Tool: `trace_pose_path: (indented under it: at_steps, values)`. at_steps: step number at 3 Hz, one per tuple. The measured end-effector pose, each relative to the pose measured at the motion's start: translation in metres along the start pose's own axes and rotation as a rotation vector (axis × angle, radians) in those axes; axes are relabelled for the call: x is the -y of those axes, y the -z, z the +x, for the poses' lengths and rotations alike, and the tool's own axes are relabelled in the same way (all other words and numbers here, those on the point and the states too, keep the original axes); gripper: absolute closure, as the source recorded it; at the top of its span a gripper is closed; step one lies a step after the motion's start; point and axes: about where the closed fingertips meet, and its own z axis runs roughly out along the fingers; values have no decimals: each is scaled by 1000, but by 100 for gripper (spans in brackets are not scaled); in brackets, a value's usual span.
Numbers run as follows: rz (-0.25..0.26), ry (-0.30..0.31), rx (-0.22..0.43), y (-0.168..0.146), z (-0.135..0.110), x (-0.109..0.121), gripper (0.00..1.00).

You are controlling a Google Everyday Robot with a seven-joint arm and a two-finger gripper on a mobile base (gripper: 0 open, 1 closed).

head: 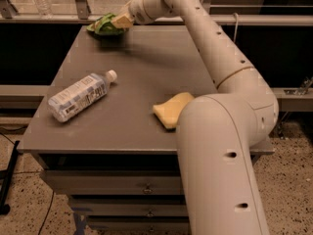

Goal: Pick green rice chip bag

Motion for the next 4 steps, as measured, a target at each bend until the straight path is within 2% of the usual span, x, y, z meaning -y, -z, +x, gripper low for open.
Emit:
trace_pose_path:
  at_steps: [3,4]
  values:
    - [133,120,88,51,-51,26,100]
    - [154,143,112,60,-61,28,100]
